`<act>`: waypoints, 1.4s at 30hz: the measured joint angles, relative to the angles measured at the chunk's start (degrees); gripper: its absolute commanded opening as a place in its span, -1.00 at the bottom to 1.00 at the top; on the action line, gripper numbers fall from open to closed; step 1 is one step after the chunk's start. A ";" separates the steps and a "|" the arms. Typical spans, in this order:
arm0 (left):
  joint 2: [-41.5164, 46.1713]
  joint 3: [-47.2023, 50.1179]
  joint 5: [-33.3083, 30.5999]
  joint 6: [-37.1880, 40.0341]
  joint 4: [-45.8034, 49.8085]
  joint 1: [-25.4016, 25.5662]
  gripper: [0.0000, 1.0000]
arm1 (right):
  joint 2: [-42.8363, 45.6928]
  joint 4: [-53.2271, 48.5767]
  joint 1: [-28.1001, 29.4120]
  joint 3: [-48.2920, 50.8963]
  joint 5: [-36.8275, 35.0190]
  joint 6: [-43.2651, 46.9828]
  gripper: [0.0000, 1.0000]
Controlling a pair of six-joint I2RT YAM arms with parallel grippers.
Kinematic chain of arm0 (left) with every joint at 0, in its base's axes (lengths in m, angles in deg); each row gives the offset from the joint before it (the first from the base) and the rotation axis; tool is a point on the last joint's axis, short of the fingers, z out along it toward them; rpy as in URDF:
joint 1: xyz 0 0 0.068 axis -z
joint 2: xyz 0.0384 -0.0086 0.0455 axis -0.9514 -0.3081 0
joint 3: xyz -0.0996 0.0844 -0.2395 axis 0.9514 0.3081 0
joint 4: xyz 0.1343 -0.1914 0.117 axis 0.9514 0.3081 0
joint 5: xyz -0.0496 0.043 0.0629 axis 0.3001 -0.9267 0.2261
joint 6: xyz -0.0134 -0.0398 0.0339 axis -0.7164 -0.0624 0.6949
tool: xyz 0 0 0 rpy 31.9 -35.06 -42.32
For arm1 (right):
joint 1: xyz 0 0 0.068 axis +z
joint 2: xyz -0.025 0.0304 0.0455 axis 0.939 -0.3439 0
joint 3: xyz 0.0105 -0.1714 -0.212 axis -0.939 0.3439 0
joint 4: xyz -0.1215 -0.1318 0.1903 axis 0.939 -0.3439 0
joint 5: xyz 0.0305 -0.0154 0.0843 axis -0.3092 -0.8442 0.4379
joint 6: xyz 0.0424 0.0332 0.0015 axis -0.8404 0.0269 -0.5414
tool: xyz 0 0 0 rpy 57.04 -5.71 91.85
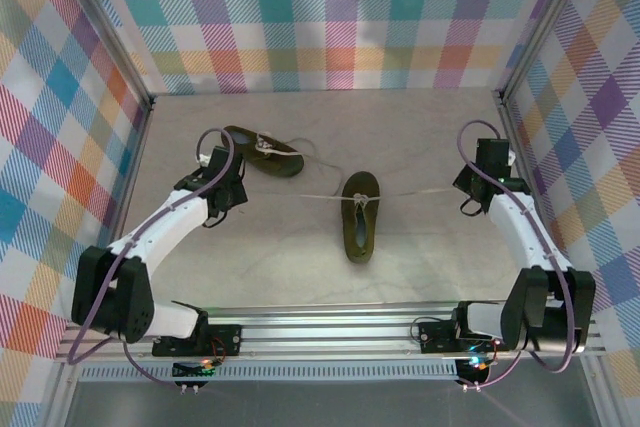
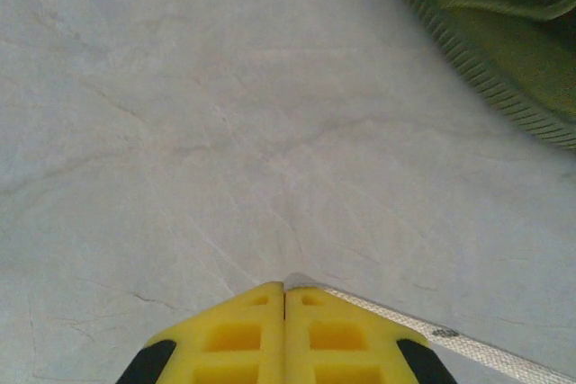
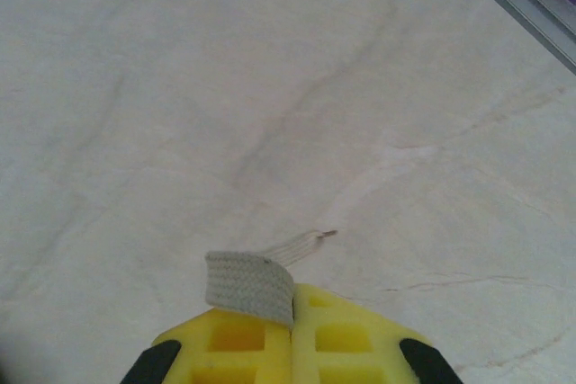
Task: Tie the shoes
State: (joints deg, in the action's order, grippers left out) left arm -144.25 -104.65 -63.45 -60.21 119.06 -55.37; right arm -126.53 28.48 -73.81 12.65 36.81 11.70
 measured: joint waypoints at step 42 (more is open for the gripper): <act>17.79 1.90 15.08 3.56 -7.08 -3.58 -1.00 | 20.15 -9.84 3.61 8.52 1.31 -8.02 -0.34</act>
State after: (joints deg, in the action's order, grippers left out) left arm -126.46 -102.75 -48.37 -56.64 111.98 -58.95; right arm -106.38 18.64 -70.20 21.18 38.12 3.68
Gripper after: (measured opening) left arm 0.054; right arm 0.261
